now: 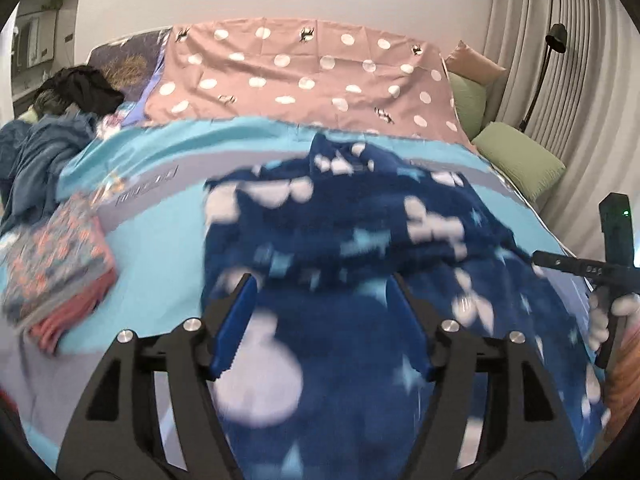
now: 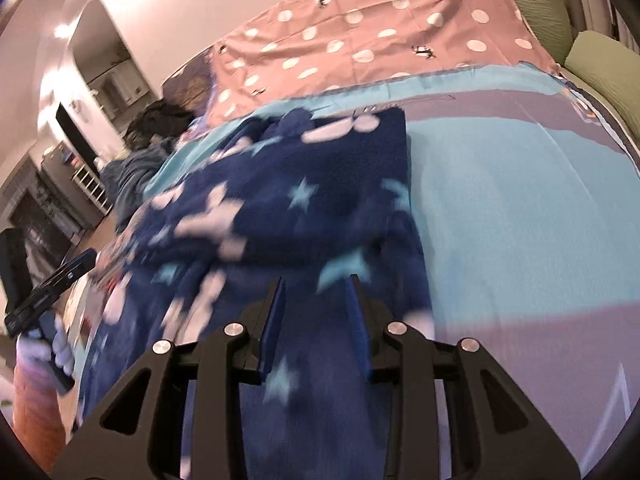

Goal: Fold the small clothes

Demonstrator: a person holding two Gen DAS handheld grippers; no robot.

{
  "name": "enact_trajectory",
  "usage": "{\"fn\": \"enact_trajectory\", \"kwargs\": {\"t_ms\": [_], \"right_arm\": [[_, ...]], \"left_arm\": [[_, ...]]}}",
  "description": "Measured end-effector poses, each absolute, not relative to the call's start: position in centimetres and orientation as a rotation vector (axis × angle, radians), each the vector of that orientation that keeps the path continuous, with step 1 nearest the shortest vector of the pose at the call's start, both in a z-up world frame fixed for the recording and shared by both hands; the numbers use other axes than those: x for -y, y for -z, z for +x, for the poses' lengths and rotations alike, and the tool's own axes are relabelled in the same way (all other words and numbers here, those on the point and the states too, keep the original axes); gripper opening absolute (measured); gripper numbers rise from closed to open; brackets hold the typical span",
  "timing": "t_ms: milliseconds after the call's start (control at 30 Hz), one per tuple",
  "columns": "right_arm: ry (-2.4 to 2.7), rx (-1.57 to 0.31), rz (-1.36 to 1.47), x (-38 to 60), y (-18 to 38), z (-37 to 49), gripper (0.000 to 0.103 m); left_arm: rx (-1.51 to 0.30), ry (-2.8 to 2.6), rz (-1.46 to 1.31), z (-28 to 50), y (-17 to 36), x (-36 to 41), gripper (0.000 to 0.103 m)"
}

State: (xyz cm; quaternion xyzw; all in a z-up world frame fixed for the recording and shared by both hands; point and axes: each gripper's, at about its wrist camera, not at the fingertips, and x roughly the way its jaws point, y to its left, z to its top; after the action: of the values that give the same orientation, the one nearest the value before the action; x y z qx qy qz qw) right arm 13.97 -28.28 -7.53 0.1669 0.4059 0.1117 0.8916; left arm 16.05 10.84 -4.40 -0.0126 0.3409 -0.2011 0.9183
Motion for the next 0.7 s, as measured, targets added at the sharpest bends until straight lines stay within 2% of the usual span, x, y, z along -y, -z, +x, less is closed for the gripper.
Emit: {"fn": "enact_trajectory", "kwargs": {"t_ms": [333,500,700], "right_arm": [[-0.557,-0.918,0.271,19.4,6.7,3.4,0.033],[-0.72,-0.975,0.325,15.6,7.6,1.1,0.034],[-0.791,-1.027,0.354,13.0,8.6,0.1,0.045]], "left_arm": [[-0.726,0.439,-0.112,6.6,6.3,-12.8,0.07],[-0.717,0.433,-0.079,3.5,6.3,-12.8,0.077],[-0.733,0.384,-0.092,1.4,6.8,-14.6,0.077]]}}
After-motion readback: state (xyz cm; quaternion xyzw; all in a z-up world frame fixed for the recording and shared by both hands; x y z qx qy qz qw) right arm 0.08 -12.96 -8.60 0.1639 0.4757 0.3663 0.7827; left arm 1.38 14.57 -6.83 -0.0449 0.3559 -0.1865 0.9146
